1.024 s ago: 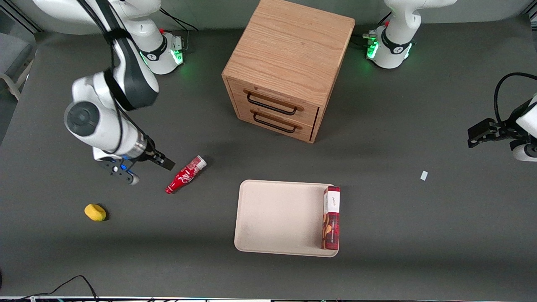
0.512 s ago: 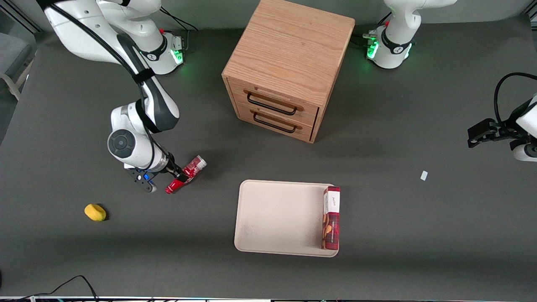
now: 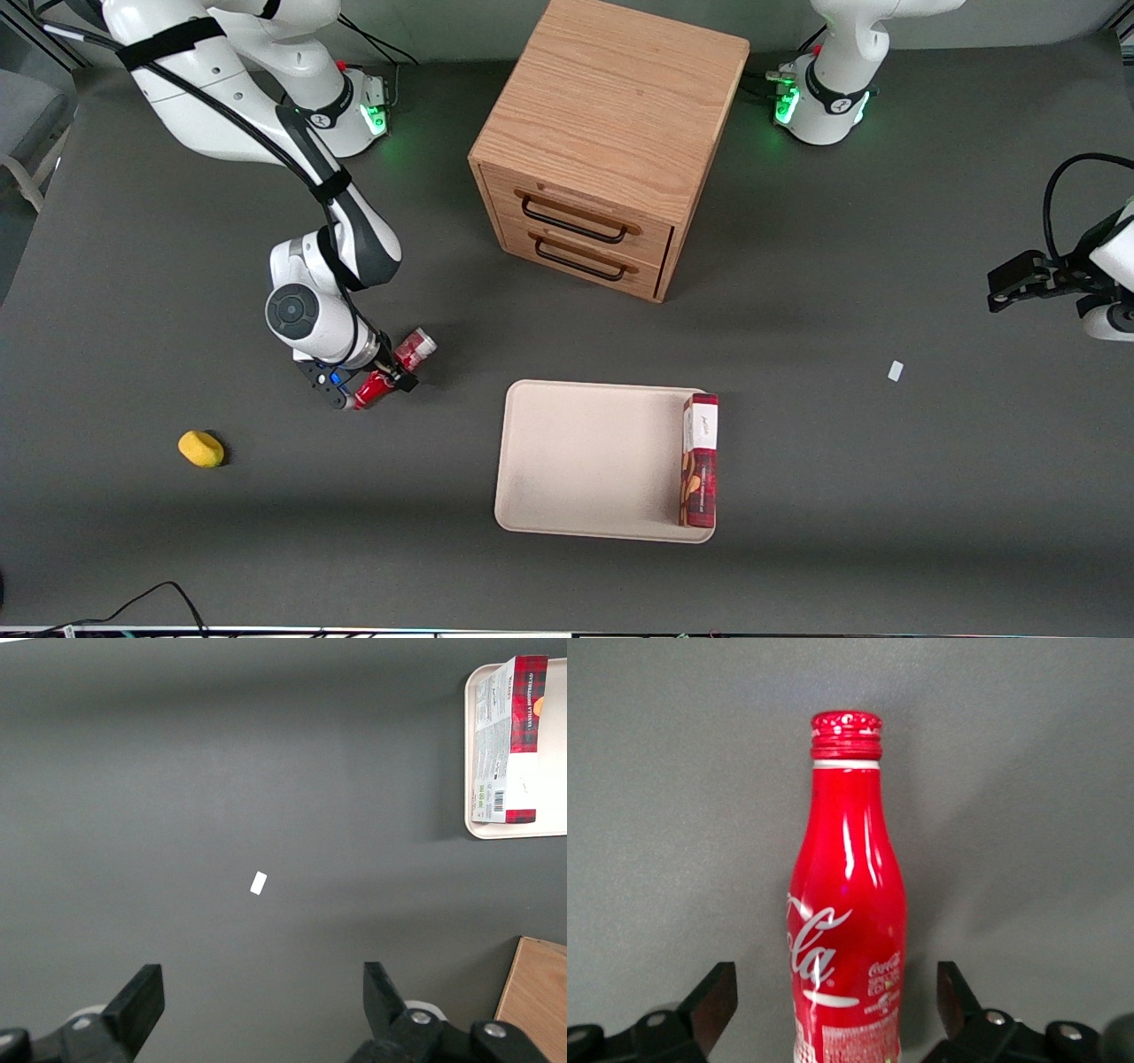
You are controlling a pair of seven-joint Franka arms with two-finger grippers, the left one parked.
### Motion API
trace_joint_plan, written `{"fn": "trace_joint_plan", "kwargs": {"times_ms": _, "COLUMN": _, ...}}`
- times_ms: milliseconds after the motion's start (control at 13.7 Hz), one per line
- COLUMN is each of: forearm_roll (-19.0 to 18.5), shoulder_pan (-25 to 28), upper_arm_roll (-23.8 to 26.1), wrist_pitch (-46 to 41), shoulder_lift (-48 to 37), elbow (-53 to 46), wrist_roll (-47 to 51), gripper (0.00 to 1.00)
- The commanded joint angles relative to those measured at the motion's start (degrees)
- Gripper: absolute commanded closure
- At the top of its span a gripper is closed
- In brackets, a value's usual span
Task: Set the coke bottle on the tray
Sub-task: 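Close the right gripper around the bottle's body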
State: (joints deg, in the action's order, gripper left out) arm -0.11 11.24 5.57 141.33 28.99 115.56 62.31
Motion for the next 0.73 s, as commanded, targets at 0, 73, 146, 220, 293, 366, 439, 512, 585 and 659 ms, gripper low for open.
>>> {"fn": "trace_joint_plan", "kwargs": {"times_ms": 0, "forearm_roll": -0.3, "shoulder_pan": 0.4, "upper_arm_roll": 0.0, "wrist_pitch": 2.3, "shoulder_lift": 0.5, "elbow": 0.7, "wrist_roll": 1.8, "gripper": 0.08}}
{"fn": "trace_joint_plan", "kwargs": {"times_ms": 73, "forearm_roll": -0.4, "shoulder_pan": 0.4, "upper_arm_roll": 0.0, "wrist_pitch": 2.5, "shoulder_lift": 0.8, "elbow": 0.6, "wrist_roll": 1.8, "gripper": 0.13}}
{"fn": "trace_joint_plan", "kwargs": {"times_ms": 146, "forearm_roll": -0.4, "shoulder_pan": 0.4, "upper_arm_roll": 0.0, "wrist_pitch": 3.0, "shoulder_lift": 1.0, "elbow": 0.6, "wrist_roll": 1.7, "gripper": 0.17}}
{"fn": "trace_joint_plan", "kwargs": {"times_ms": 220, "forearm_roll": -0.5, "shoulder_pan": 0.4, "upper_arm_roll": 0.0, "wrist_pitch": 3.3, "shoulder_lift": 1.1, "elbow": 0.7, "wrist_roll": 1.7, "gripper": 0.2}}
{"fn": "trace_joint_plan", "kwargs": {"times_ms": 293, "forearm_roll": -0.5, "shoulder_pan": 0.4, "upper_arm_roll": 0.0, "wrist_pitch": 3.6, "shoulder_lift": 1.3, "elbow": 0.6, "wrist_roll": 1.7, "gripper": 0.23}}
{"fn": "trace_joint_plan", "kwargs": {"times_ms": 366, "forearm_roll": -0.5, "shoulder_pan": 0.4, "upper_arm_roll": 0.0, "wrist_pitch": 4.0, "shoulder_lift": 1.4, "elbow": 0.7, "wrist_roll": 1.7, "gripper": 0.31}}
{"fn": "trace_joint_plan", "kwargs": {"times_ms": 439, "forearm_roll": -0.5, "shoulder_pan": 0.4, "upper_arm_roll": 0.0, "wrist_pitch": 4.0, "shoulder_lift": 1.5, "elbow": 0.6, "wrist_roll": 1.7, "gripper": 0.42}}
{"fn": "trace_joint_plan", "kwargs": {"times_ms": 512, "forearm_roll": -0.5, "shoulder_pan": 0.4, "upper_arm_roll": 0.0, "wrist_pitch": 4.0, "shoulder_lift": 1.5, "elbow": 0.6, "wrist_roll": 1.7, "gripper": 0.57}}
{"fn": "trace_joint_plan", "kwargs": {"times_ms": 585, "forearm_roll": -0.5, "shoulder_pan": 0.4, "upper_arm_roll": 0.0, "wrist_pitch": 4.0, "shoulder_lift": 1.4, "elbow": 0.5, "wrist_roll": 1.7, "gripper": 0.71}}
{"fn": "trace_joint_plan", "kwargs": {"times_ms": 659, "forearm_roll": -0.5, "shoulder_pan": 0.4, "upper_arm_roll": 0.0, "wrist_pitch": 3.8, "shoulder_lift": 1.1, "elbow": 0.4, "wrist_roll": 1.6, "gripper": 0.79}}
